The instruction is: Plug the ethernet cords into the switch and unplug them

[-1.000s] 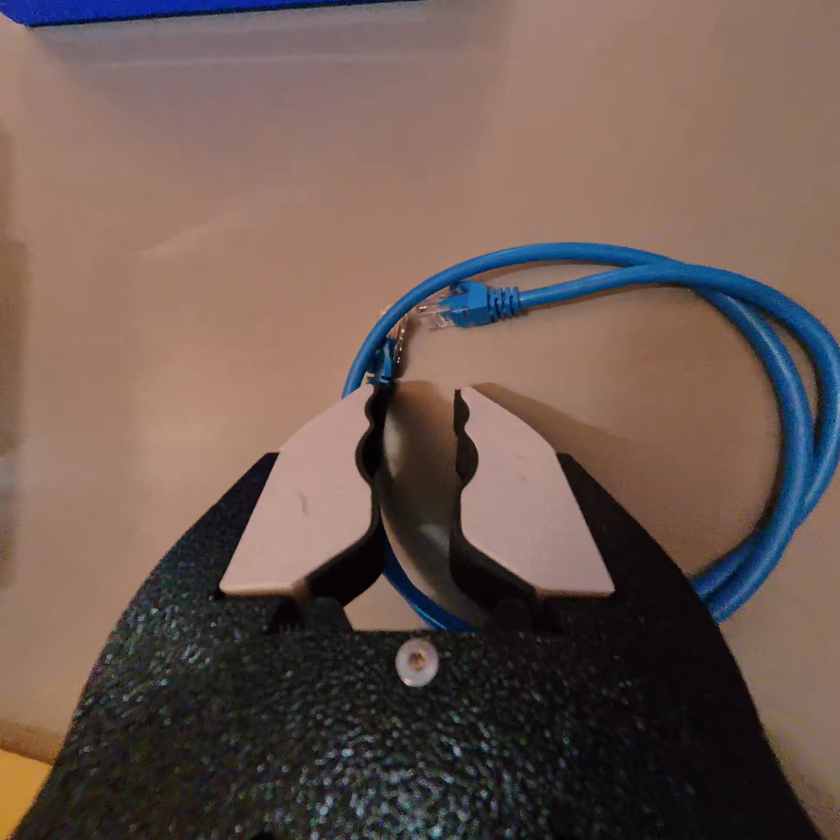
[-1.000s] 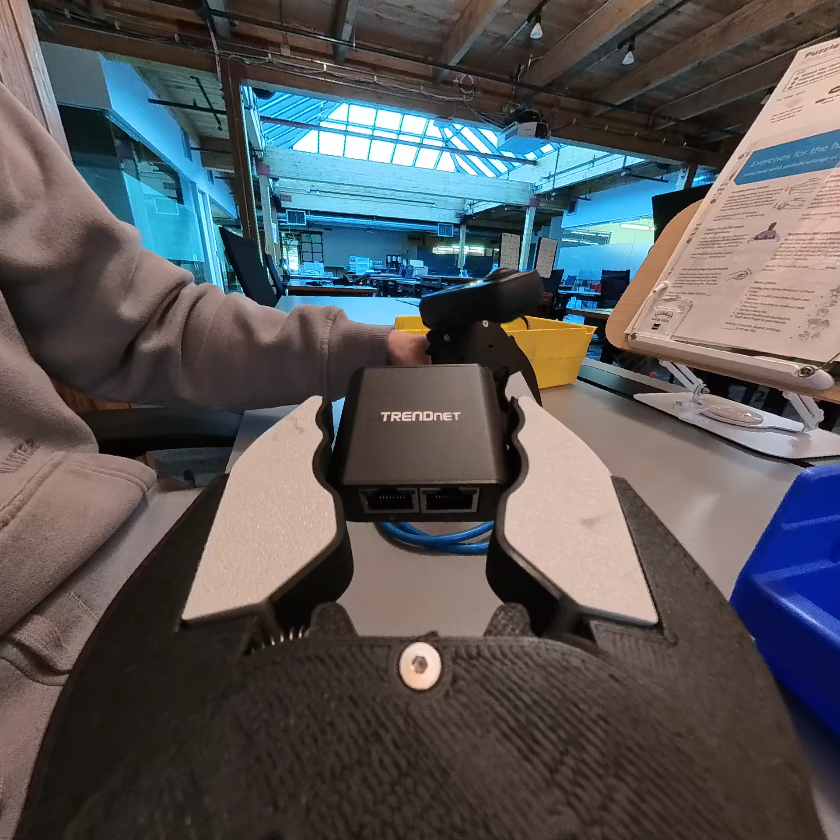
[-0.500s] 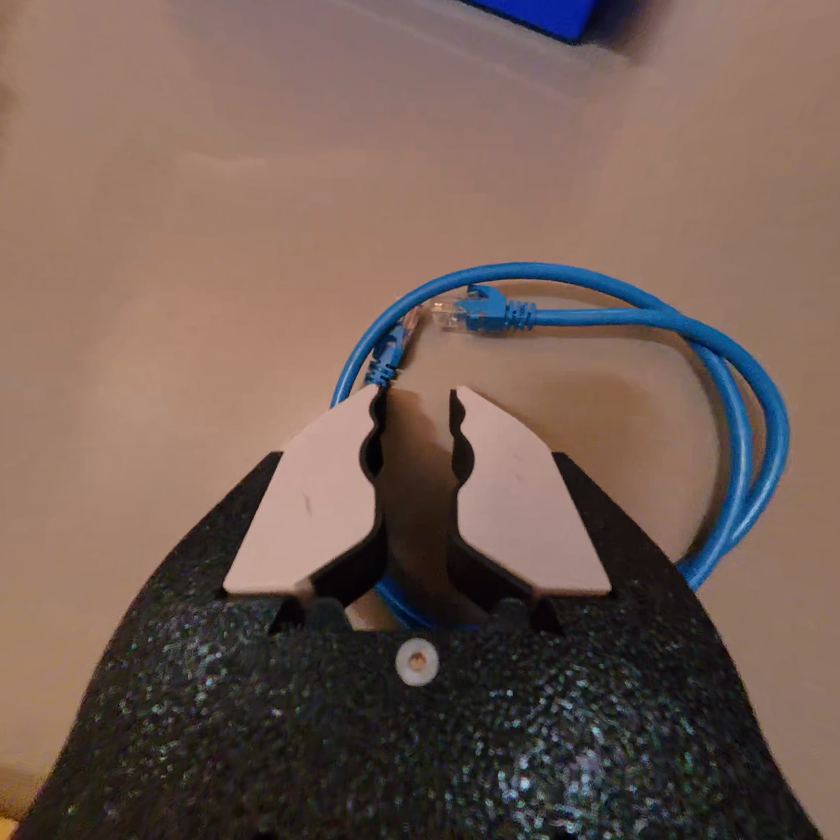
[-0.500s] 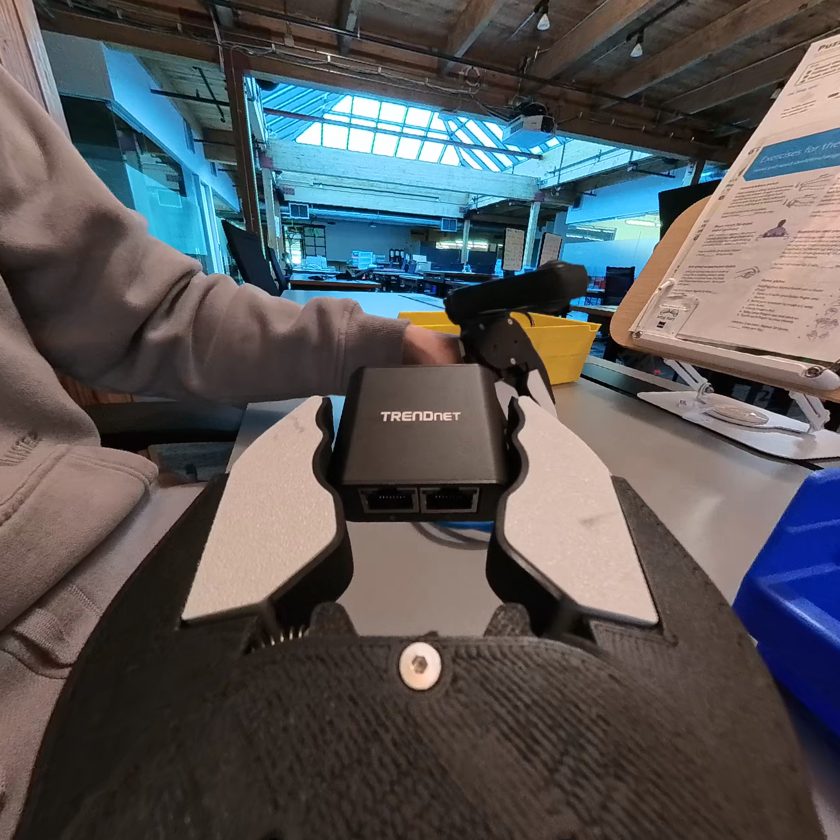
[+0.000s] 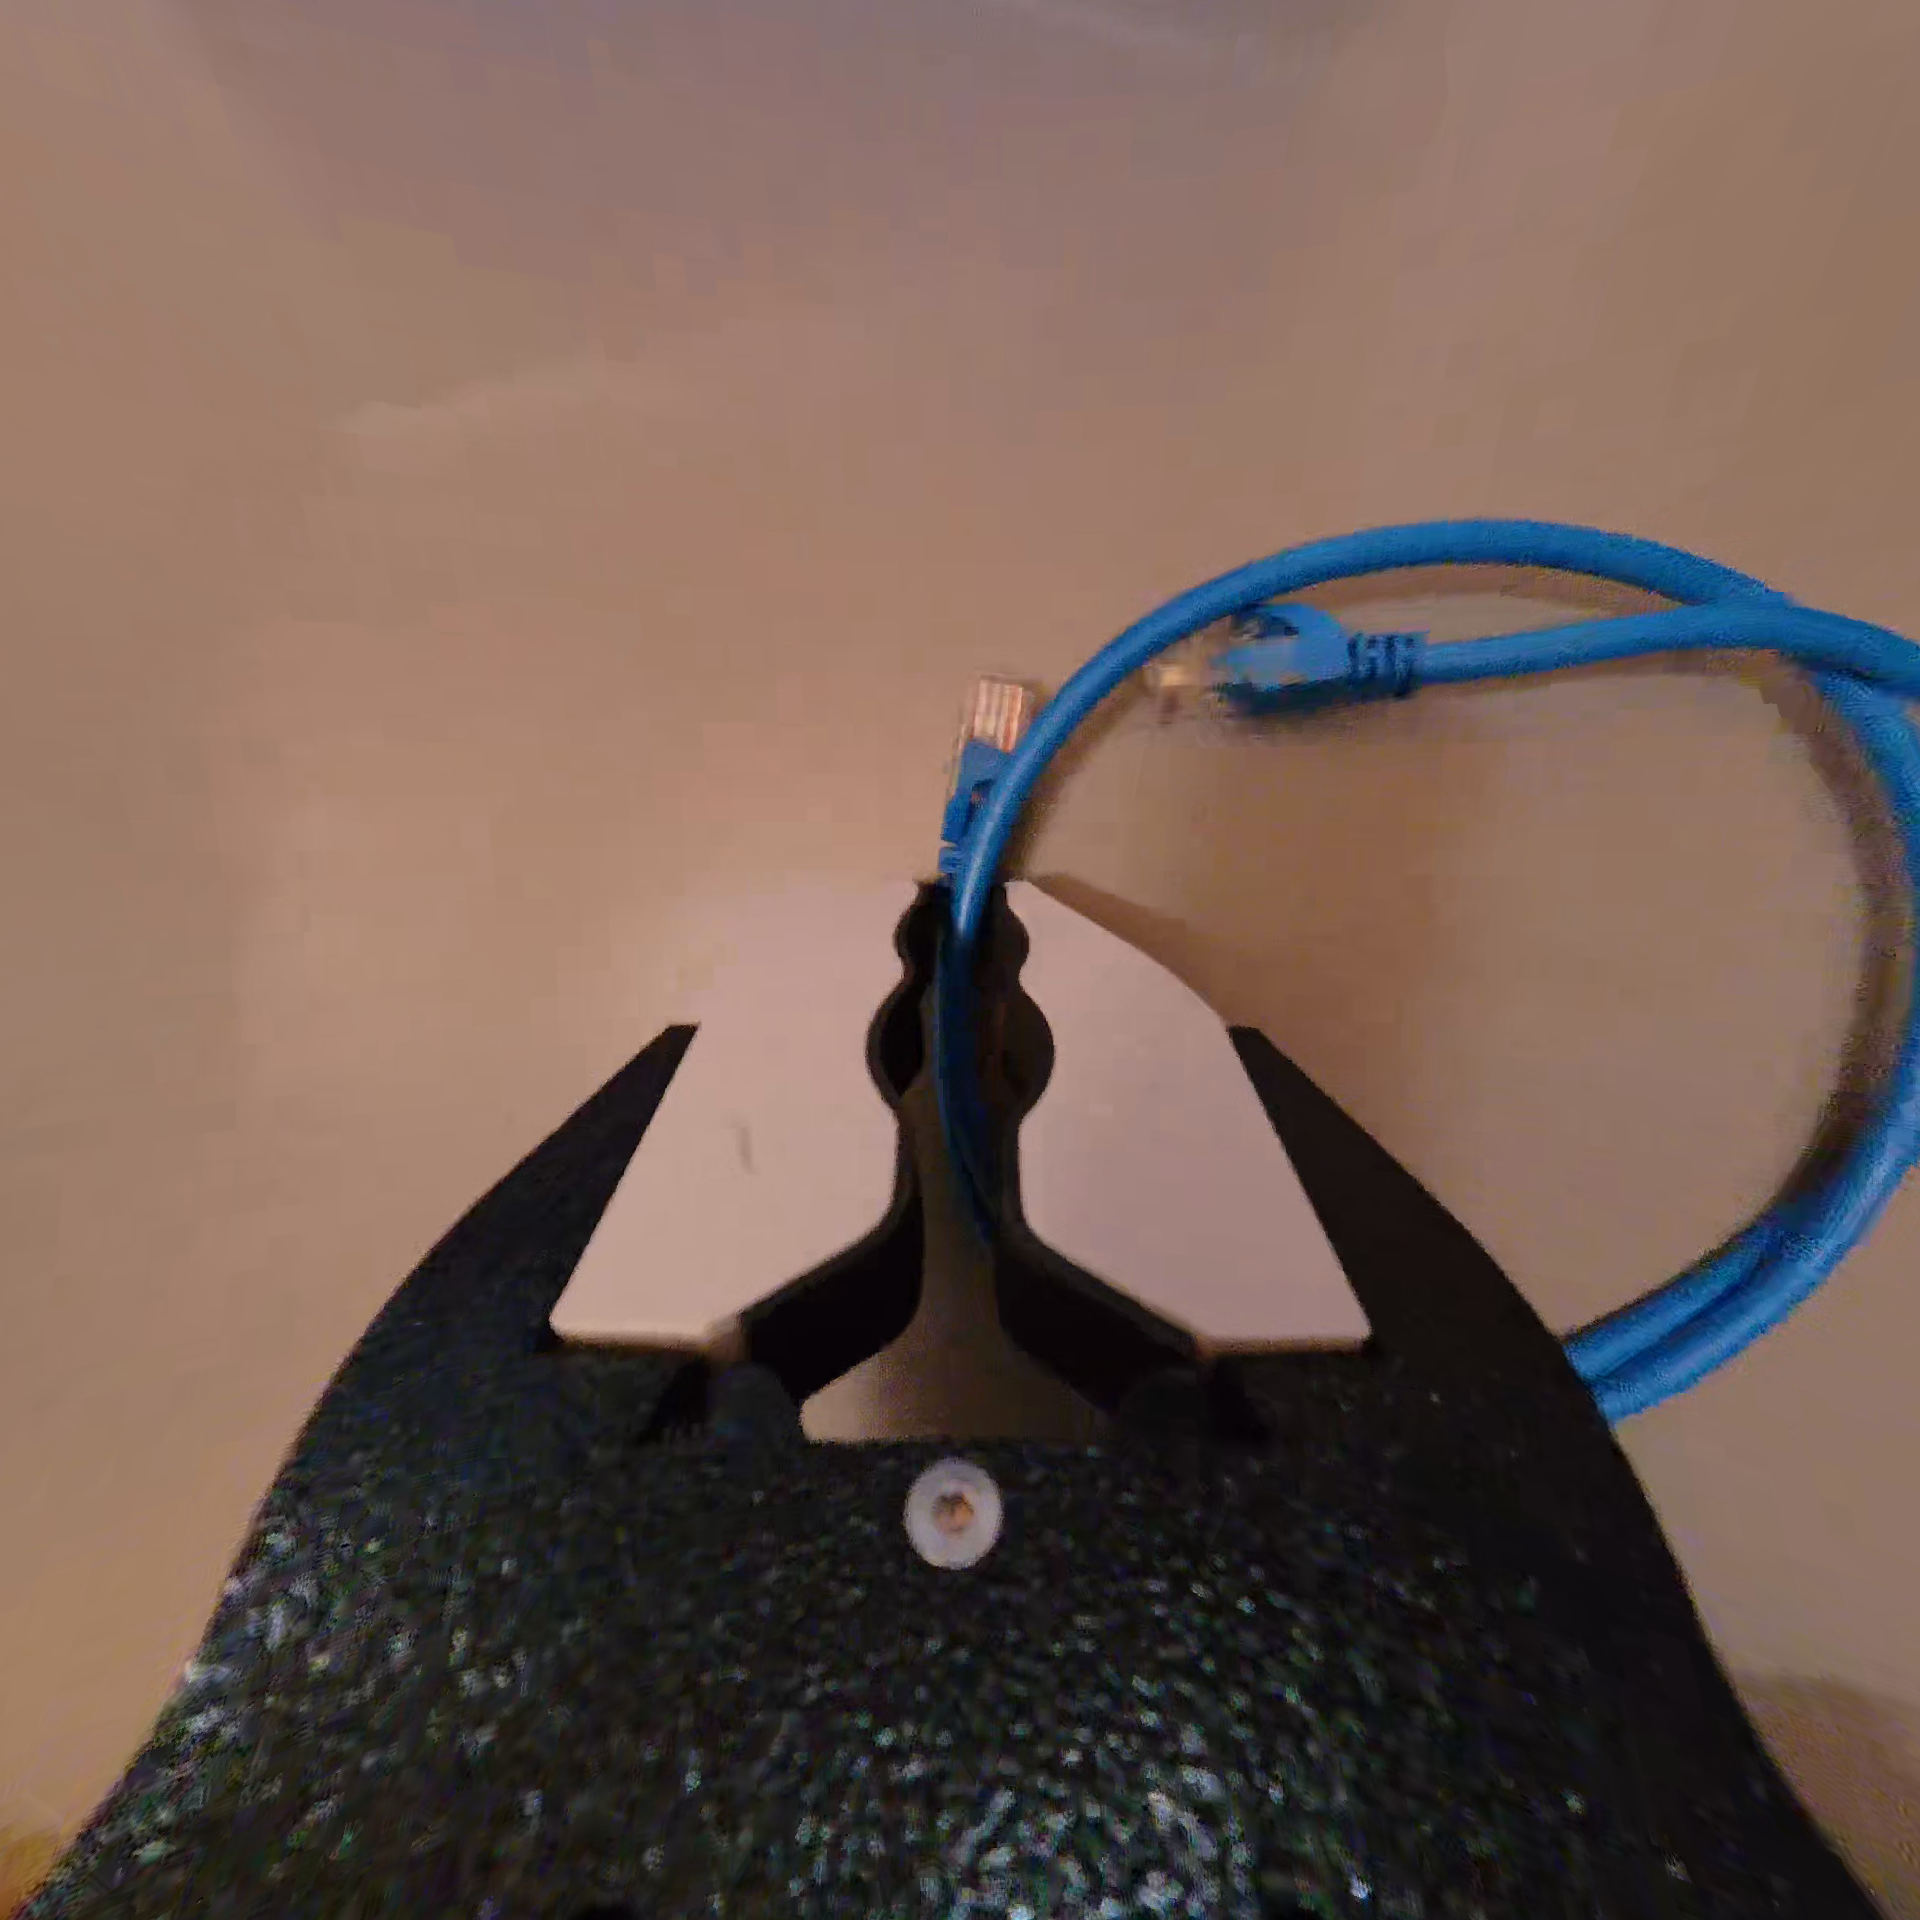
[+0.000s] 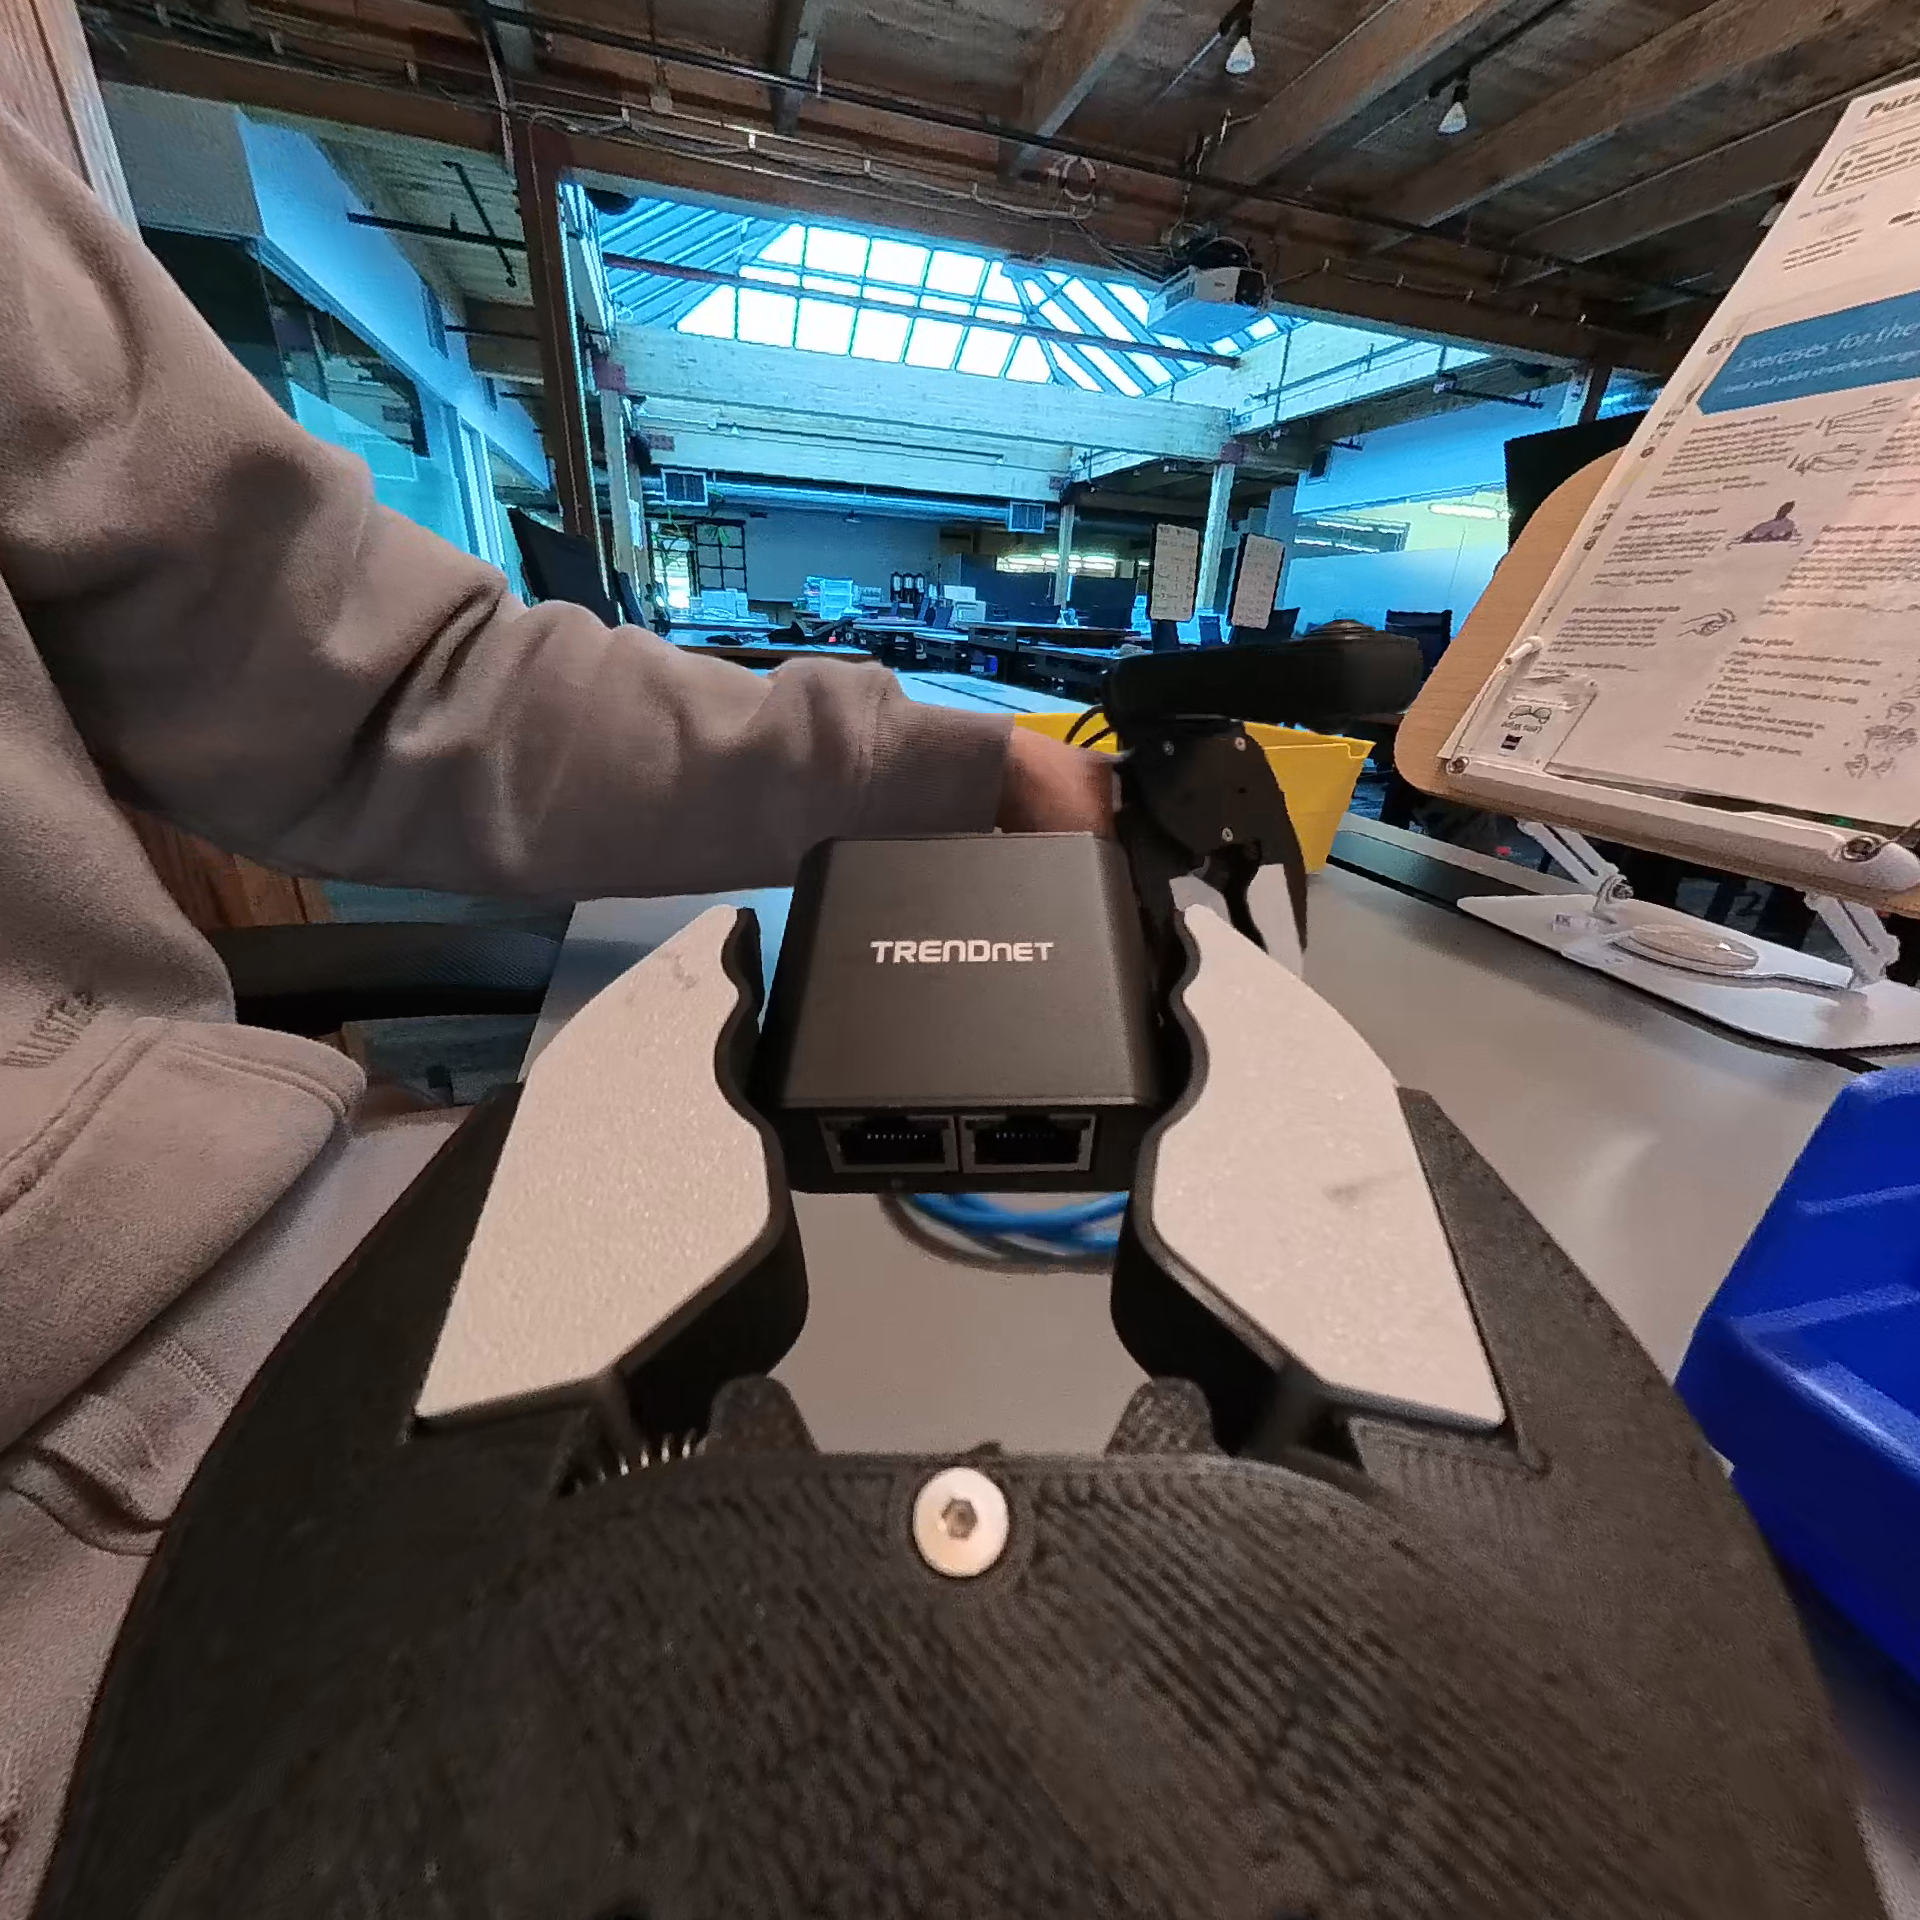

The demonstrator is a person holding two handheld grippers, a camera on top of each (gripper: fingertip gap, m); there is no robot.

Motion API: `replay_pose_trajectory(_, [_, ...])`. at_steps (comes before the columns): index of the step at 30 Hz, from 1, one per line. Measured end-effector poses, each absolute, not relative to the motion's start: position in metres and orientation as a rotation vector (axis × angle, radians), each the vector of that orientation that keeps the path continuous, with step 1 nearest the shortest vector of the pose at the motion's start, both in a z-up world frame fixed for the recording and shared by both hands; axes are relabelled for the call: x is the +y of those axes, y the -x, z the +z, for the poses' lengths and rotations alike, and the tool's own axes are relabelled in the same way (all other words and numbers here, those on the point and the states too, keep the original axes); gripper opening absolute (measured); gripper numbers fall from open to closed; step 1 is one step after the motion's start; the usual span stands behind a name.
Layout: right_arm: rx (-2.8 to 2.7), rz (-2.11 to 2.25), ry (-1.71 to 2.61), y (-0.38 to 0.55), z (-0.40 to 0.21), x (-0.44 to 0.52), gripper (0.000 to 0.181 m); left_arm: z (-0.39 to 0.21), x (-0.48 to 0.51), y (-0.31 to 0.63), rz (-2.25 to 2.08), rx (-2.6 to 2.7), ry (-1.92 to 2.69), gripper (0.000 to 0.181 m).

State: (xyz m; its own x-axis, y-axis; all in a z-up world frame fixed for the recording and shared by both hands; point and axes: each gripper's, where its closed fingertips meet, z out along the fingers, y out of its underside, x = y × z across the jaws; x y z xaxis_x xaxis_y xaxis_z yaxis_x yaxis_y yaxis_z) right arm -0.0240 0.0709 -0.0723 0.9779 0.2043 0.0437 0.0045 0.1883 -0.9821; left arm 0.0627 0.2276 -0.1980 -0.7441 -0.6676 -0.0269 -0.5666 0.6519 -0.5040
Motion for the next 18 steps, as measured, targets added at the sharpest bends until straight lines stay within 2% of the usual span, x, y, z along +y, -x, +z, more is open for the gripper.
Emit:
replay_pose_trajectory(4, [-0.172, 0.152, 1.366, 0.023, -0.071, 0.070, 0.073, -0.195, 0.218, -0.033, -0.845, 2.886, 1.283, 0.009])
replay_pose_trajectory(8, [-0.169, 0.159, 1.362, 0.022, -0.071, 0.069, 0.074, -0.185, 0.212, -0.030, -1.094, 2.849, 1.586, 0.009])
replay_pose_trajectory(12, [-0.171, 0.156, 1.365, 0.023, -0.071, 0.069, 0.074, -0.184, 0.217, -0.041, -1.046, 2.689, 1.336, 0.009])
replay_pose_trajectory(18, [-0.166, 0.159, 1.360, 0.022, -0.071, 0.069, 0.074, -0.175, 0.231, -0.050, -0.656, 2.485, 0.945, 0.009])
